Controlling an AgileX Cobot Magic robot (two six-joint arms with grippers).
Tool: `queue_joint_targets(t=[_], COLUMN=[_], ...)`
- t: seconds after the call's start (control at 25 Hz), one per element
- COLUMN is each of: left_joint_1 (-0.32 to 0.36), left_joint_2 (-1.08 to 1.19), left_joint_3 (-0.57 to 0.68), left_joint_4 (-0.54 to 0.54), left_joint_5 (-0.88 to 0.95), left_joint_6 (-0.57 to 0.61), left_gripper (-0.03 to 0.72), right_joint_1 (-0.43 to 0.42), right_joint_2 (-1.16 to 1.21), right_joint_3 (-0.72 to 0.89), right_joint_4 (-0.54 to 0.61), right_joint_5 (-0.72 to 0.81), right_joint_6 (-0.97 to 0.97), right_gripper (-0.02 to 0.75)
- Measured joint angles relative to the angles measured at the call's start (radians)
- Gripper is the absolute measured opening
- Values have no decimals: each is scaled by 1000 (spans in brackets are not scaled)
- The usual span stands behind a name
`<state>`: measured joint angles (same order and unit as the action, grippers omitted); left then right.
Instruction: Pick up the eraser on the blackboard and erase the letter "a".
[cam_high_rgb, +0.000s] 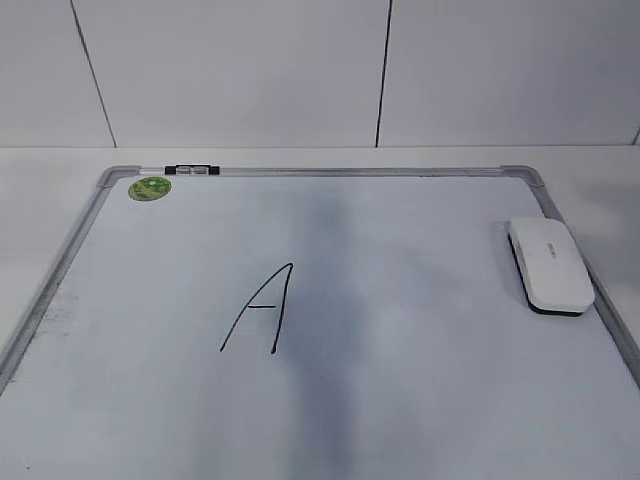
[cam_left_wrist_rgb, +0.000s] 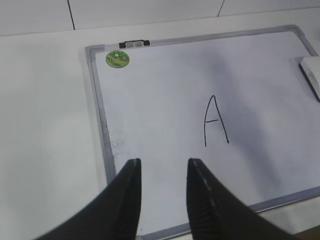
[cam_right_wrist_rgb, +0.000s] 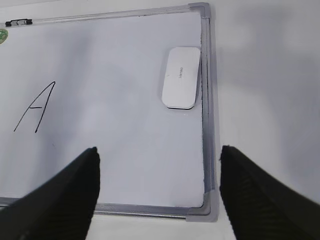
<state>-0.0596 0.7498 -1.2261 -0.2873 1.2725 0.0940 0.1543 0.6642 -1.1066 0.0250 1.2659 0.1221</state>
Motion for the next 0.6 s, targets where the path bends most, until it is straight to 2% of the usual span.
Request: queue_joint_targets(t=[0.6], left_joint_1=[-17], left_joint_2=[-358], left_joint_3=[364], left_joint_4=[23], left_joint_5=[0], left_joint_6=[-2], left_gripper=[235], right_joint_1=[5], right_joint_2=[-397], right_joint_3=[267], right_joint_4=[-1], right_joint_5=[6], right_joint_6=[0], right_gripper=[592])
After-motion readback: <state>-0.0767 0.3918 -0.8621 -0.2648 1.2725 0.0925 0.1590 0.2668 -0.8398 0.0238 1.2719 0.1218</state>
